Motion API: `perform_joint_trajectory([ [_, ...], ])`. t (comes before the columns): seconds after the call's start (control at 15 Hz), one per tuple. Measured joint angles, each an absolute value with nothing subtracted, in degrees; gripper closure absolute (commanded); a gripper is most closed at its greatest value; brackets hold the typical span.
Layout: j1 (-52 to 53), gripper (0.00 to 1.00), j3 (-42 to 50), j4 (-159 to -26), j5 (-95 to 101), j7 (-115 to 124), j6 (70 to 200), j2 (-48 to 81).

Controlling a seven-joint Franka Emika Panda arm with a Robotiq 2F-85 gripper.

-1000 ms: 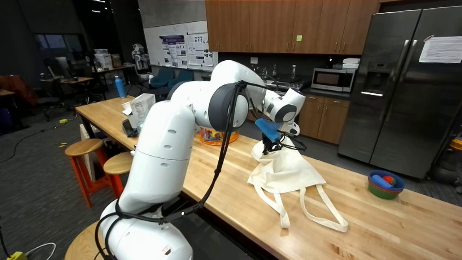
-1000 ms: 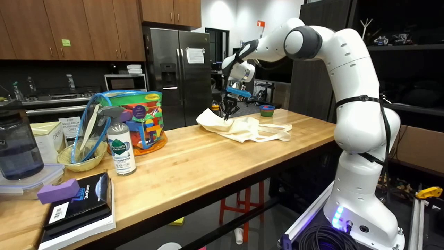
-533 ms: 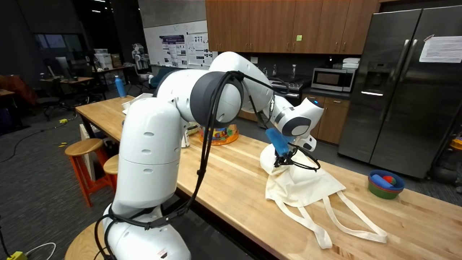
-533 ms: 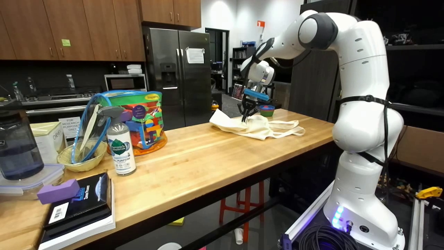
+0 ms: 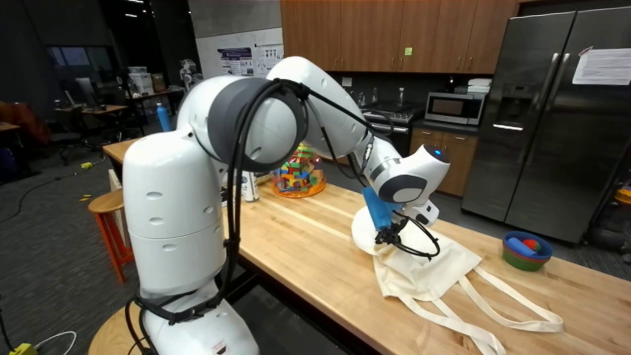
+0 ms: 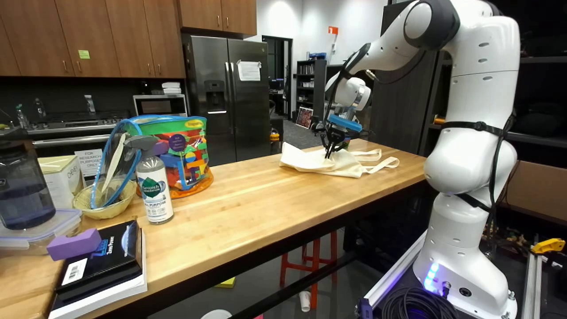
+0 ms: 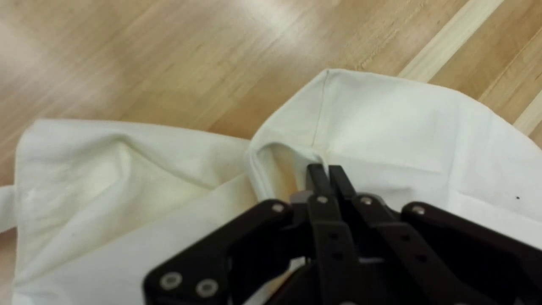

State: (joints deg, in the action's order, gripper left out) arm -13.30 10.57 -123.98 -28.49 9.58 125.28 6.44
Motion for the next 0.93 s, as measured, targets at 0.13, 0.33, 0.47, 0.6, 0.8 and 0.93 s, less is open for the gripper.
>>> perform_joint_trajectory([
  [0.13,-12.4,0.99,10.1,-126.8,-28.5,9.4,125.4,4.3],
  [0.33,-10.1,0.99,8.4,-129.6,-28.4,9.3,125.5,3.1],
  [0.47,-8.2,0.99,6.9,-130.4,-28.3,9.3,125.6,3.2],
  [0.6,-6.2,0.99,5.2,-130.5,-28.0,9.3,125.6,3.4],
  [0.8,-3.5,0.99,2.6,-129.7,-26.6,9.3,125.6,4.0],
  [0.93,-1.8,0.99,0.9,-128.2,-25.1,9.3,125.5,5.0],
])
